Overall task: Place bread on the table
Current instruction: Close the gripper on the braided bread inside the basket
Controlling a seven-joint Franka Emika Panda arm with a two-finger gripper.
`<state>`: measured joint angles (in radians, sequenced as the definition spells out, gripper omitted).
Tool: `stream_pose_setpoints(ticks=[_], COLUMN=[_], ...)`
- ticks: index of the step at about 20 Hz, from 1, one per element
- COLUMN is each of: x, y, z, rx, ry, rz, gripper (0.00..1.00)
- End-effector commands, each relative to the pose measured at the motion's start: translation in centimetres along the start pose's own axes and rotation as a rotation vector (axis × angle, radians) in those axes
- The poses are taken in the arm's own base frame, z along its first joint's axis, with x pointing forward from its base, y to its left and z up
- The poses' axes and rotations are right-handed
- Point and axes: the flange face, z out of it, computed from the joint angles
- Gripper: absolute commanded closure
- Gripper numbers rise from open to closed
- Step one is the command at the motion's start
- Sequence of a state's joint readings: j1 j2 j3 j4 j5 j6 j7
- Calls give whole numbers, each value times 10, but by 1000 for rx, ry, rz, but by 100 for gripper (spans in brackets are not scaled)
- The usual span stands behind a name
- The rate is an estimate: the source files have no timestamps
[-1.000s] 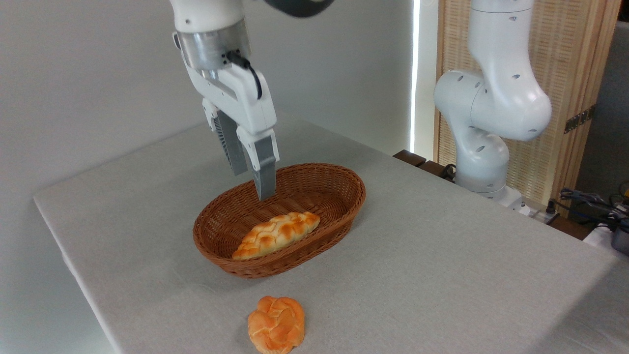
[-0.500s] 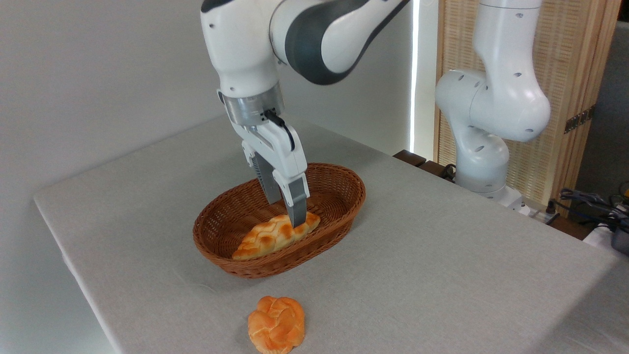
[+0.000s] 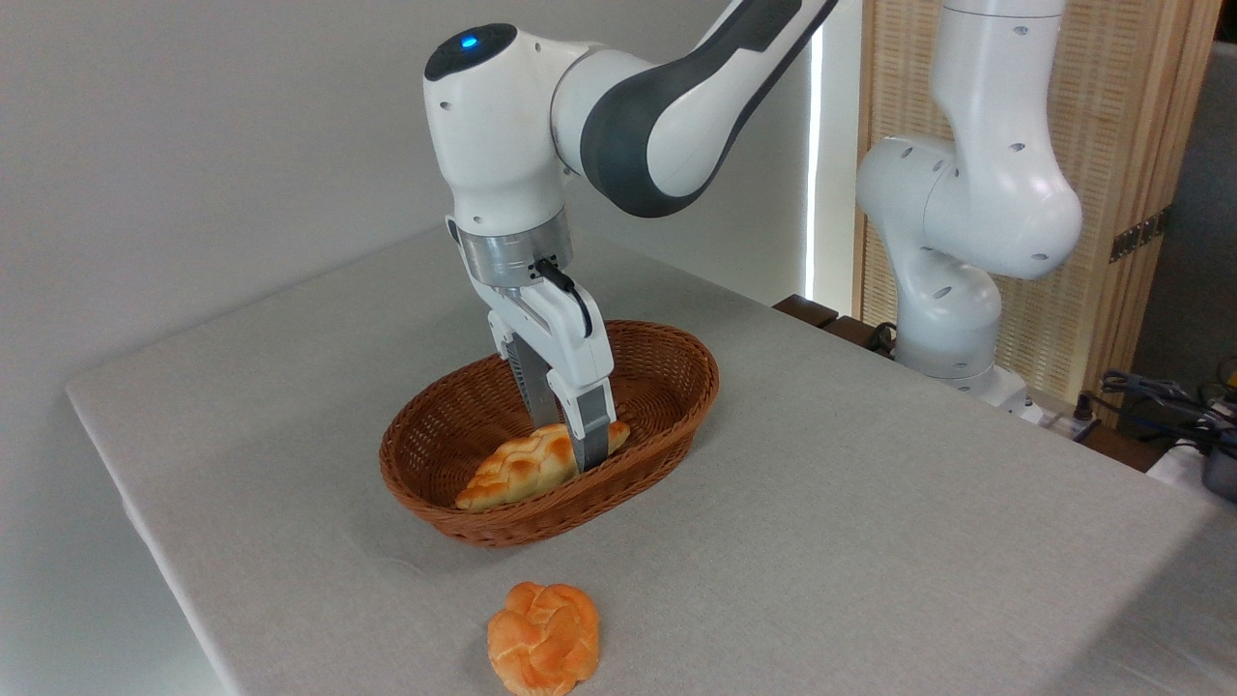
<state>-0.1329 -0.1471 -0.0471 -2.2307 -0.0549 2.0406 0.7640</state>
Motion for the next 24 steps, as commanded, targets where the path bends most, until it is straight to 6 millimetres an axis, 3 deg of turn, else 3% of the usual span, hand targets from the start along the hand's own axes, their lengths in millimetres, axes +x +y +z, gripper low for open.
stream_pose_setpoints(ticks=[1,4,8,12,24], x=[3,2,1,2,3], y=[6,5,-4,-7,2], z=[10,8,-15,-24,1], rx=[9,14,47,59,25], ry=[10,16,53,67,29], rz=[15,12,-1,-5,11], gripper=[0,0,0,0,0])
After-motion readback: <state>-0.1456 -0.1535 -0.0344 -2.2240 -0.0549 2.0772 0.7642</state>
